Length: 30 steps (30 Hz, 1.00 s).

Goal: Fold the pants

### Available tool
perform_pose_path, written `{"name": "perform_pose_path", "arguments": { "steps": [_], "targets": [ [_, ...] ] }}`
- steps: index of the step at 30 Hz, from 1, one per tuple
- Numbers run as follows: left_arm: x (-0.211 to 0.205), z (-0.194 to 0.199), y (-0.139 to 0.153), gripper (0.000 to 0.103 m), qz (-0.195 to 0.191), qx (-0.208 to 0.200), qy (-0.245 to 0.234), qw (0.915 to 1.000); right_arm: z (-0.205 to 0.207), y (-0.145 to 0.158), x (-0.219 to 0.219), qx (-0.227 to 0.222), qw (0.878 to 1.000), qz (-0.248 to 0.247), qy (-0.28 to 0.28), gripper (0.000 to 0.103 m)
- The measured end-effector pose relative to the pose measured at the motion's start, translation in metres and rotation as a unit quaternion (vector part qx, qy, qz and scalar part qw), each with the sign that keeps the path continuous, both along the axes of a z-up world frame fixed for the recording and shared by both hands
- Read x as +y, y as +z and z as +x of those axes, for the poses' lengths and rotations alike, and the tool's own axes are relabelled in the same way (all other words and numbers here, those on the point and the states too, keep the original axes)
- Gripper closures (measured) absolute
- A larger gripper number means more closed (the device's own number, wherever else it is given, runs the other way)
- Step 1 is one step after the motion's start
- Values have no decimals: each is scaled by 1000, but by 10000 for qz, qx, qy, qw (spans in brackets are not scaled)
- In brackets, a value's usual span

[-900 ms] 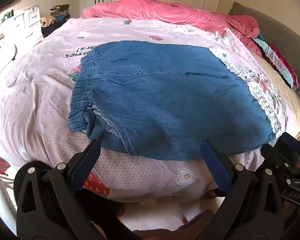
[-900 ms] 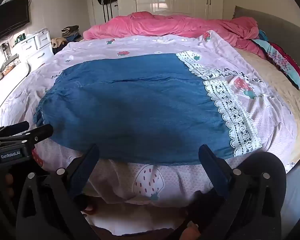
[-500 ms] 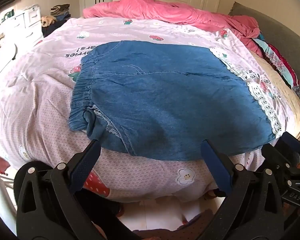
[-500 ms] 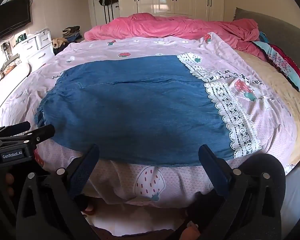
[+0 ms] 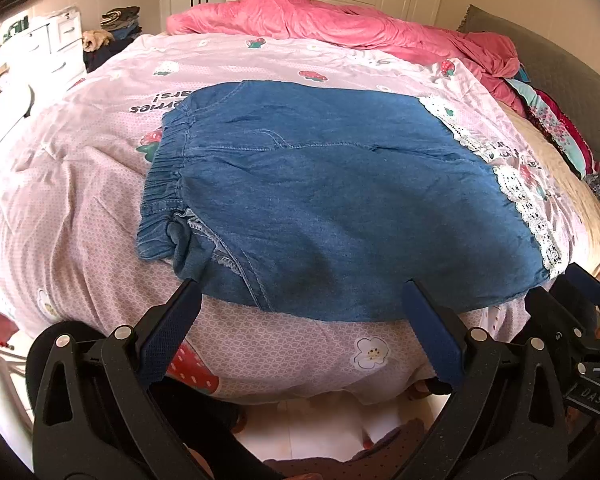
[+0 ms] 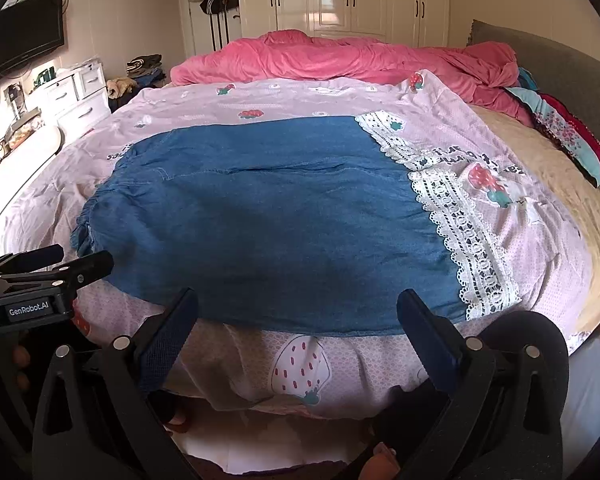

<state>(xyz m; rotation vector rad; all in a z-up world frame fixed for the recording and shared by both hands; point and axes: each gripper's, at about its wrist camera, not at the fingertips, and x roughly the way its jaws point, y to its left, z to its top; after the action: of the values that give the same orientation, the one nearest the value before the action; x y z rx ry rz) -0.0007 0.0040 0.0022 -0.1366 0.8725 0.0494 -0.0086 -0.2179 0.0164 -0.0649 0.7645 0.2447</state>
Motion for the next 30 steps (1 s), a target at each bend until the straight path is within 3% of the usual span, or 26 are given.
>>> {"name": "perform_pose_path", "arguments": {
  "steps": [30],
  "targets": [
    [-2, 0, 0, 9, 4, -19, -3, 10000, 1, -1, -1, 14, 10000, -13, 0, 4]
  ]
}}
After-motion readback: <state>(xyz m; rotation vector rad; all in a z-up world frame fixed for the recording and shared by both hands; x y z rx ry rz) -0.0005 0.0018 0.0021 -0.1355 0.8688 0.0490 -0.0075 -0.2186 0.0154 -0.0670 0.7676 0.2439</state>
